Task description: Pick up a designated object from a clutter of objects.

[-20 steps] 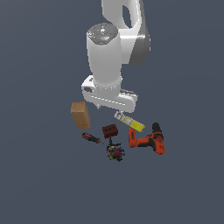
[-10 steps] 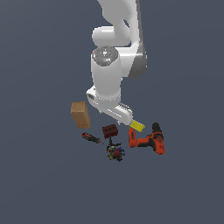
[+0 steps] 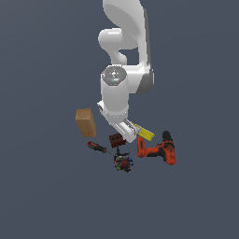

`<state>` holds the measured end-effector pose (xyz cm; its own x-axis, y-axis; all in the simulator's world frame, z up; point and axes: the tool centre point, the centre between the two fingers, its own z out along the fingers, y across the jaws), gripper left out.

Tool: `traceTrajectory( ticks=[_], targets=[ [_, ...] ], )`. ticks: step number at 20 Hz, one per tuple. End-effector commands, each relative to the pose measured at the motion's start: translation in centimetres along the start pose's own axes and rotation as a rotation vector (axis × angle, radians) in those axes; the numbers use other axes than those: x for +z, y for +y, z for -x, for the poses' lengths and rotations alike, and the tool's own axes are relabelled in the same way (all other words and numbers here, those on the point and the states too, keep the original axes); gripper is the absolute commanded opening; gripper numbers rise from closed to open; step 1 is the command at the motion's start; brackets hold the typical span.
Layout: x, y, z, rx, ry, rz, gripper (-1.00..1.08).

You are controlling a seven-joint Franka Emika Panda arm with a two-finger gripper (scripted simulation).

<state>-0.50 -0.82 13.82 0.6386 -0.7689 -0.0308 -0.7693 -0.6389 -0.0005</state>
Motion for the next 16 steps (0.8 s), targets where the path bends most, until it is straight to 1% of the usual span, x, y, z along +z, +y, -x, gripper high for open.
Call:
traceTrajectory(
  ticks=[1, 9, 16],
  targets=[
    [1.2, 0.1, 0.0, 0.067, 0.005, -0.001, 1.00],
    [4.3, 0.7, 0.2, 0.245, 0.020, -0.003, 1.00],
    [5.7, 1.0, 0.3, 0.332, 0.028, -0.005, 1.00]
  ],
)
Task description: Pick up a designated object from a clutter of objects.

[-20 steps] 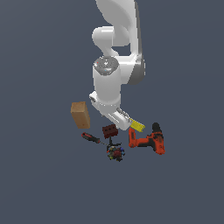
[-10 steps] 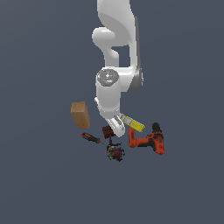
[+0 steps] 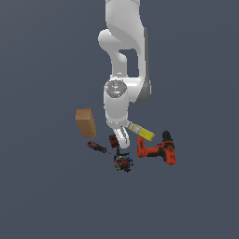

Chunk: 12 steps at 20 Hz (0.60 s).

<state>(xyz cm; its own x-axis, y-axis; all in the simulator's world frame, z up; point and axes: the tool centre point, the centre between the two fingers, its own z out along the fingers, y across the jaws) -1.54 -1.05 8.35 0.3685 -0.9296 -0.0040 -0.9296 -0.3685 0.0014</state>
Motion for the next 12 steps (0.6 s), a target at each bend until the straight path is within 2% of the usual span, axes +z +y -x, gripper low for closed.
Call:
traceTrajectory(
  ticks=[1, 12],
  targets=[
    [0.37, 0.09, 0.00, 0.024, 0.002, -0.001, 1.00],
    [1.34, 0.19, 0.02, 0.037, 0.004, -0.001, 1.00]
  ],
)
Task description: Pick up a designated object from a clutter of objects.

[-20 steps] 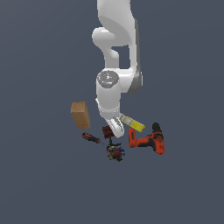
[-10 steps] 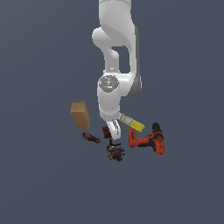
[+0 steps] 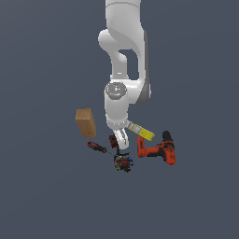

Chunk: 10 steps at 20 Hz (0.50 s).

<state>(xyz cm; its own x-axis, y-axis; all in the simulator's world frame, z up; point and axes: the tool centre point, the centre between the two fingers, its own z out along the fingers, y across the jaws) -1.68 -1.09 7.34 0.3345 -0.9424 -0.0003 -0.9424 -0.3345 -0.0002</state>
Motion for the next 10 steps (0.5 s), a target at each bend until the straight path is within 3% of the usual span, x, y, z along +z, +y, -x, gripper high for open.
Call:
traceTrajectory(
  ticks=[1, 10],
  targets=[
    [0.7, 0.0, 0.0, 0.000, 0.000, 0.001, 1.00],
    [4.2, 0.1, 0.0, 0.004, 0.000, 0.000, 1.00]
  ],
)
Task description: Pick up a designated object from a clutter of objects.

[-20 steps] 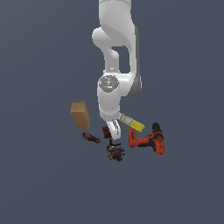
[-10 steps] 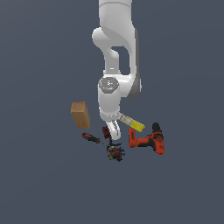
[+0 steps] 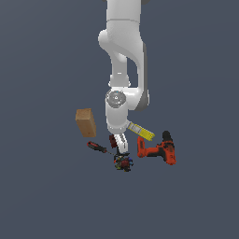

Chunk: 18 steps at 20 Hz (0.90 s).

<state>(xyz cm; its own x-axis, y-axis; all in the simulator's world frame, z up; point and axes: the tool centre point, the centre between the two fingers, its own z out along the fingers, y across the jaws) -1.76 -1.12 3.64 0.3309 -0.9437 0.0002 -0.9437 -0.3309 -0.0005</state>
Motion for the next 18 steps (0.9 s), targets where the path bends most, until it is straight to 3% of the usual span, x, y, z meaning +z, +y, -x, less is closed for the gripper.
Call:
traceTrajectory(
  ticks=[1, 4, 5, 18],
  targets=[
    [0.72, 0.00, 0.02, 0.000, 0.000, 0.001, 1.00],
    [0.95, -0.02, 0.03, 0.000, 0.000, 0.001, 1.00],
    [0.95, -0.02, 0.03, 0.000, 0.000, 0.001, -1.00],
    [0.62, -0.11, 0.10, 0.000, 0.000, -0.002, -1.00]
  ],
)
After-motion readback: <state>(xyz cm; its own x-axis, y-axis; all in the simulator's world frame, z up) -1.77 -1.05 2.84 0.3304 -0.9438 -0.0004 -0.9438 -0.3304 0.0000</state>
